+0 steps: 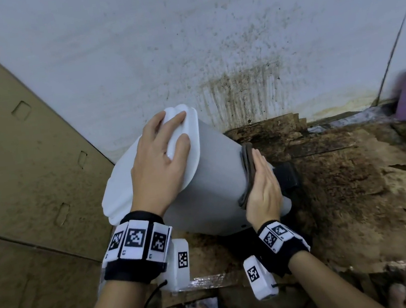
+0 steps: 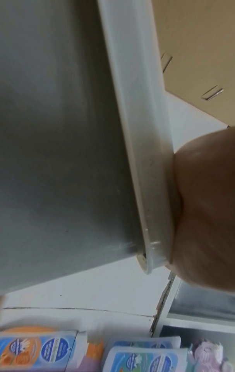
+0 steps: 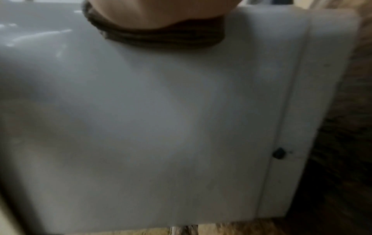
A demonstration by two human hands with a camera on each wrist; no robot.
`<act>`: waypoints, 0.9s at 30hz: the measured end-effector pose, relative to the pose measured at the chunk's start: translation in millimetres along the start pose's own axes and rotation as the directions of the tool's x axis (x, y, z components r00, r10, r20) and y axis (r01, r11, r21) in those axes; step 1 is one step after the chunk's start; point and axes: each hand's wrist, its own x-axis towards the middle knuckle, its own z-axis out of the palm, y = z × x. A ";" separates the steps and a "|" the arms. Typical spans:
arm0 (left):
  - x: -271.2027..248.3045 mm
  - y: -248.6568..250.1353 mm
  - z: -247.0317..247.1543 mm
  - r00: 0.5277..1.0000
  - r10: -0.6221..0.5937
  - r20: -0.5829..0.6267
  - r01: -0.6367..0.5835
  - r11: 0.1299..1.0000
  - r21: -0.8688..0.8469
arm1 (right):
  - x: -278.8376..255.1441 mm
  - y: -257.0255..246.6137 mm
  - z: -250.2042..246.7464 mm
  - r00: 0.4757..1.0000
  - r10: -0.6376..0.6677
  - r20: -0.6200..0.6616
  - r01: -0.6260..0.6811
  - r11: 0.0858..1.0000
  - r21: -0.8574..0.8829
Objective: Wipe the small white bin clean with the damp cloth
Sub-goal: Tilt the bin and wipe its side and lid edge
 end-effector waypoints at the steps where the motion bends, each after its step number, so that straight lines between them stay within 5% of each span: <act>1: -0.4 0.0 -0.8 1.000 -0.002 -0.002 0.002 1.000 0.004 | -0.6 4.9 -1.6 0.999 0.038 -0.011 -0.039 0.999 -0.034; 7: 2.4 0.3 2.1 1.000 0.001 0.000 -0.001 1.000 0.015 | 5.8 -8.8 -0.6 0.973 0.229 -0.029 -0.228 0.973 0.030; 13: 4.3 -1.0 5.0 1.000 0.005 -0.018 -0.004 0.999 0.031 | 11.0 -58.3 9.9 0.968 0.250 0.033 -0.251 0.967 0.038; 23: 0.5 -0.3 2.7 1.000 0.020 -0.016 -0.019 0.998 0.055 | 14.9 -122.4 13.6 0.942 -0.097 0.320 0.029 0.977 0.211; 27: 1.0 -2.5 1.4 1.000 0.011 -0.012 -0.010 0.999 0.036 | 13.0 -105.4 13.0 0.928 -0.278 0.250 0.266 0.961 0.081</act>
